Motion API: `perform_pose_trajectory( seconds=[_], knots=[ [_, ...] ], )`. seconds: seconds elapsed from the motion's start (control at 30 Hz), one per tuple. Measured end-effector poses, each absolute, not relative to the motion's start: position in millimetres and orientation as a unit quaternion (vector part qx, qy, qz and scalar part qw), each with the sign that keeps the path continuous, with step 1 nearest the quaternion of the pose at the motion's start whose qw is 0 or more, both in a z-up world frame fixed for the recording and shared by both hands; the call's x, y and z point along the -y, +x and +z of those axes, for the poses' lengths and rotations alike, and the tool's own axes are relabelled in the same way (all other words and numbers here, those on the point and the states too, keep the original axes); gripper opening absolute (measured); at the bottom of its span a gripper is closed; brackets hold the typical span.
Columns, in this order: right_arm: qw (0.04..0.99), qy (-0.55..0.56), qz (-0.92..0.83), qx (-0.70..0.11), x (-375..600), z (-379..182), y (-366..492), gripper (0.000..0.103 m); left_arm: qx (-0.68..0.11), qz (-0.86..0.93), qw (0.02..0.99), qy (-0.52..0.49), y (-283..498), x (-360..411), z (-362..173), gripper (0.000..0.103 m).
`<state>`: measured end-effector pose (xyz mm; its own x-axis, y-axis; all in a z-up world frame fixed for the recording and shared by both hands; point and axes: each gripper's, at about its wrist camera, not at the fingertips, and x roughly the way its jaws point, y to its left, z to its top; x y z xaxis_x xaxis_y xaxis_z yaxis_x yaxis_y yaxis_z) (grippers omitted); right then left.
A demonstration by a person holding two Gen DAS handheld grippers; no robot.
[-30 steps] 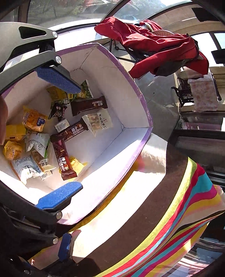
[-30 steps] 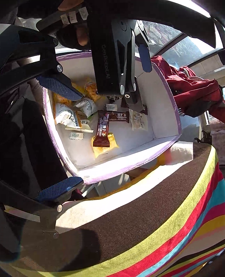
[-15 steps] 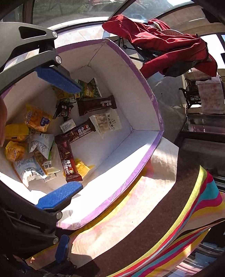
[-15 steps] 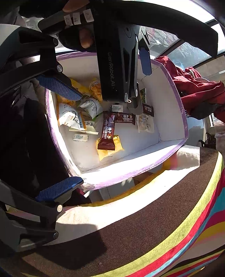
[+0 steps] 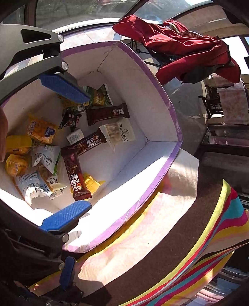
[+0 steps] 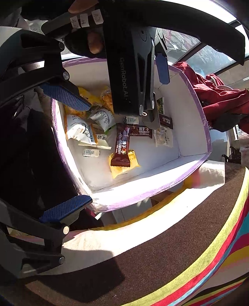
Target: Organize snacks
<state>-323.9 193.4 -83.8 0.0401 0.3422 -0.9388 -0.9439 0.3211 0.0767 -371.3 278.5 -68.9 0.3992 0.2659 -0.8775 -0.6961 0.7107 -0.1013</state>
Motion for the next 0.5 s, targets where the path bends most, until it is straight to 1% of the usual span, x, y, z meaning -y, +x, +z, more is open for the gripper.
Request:
perform_pose_trajectory(
  seconds=[0.5],
  knots=[
    [0.65, -0.31, 0.492, -0.489, -194.8, -85.8, -326.1, 0.086, -0.463, 0.294, 0.803, -0.236, -369.8, -281.0, -69.5, 0.101]
  ],
)
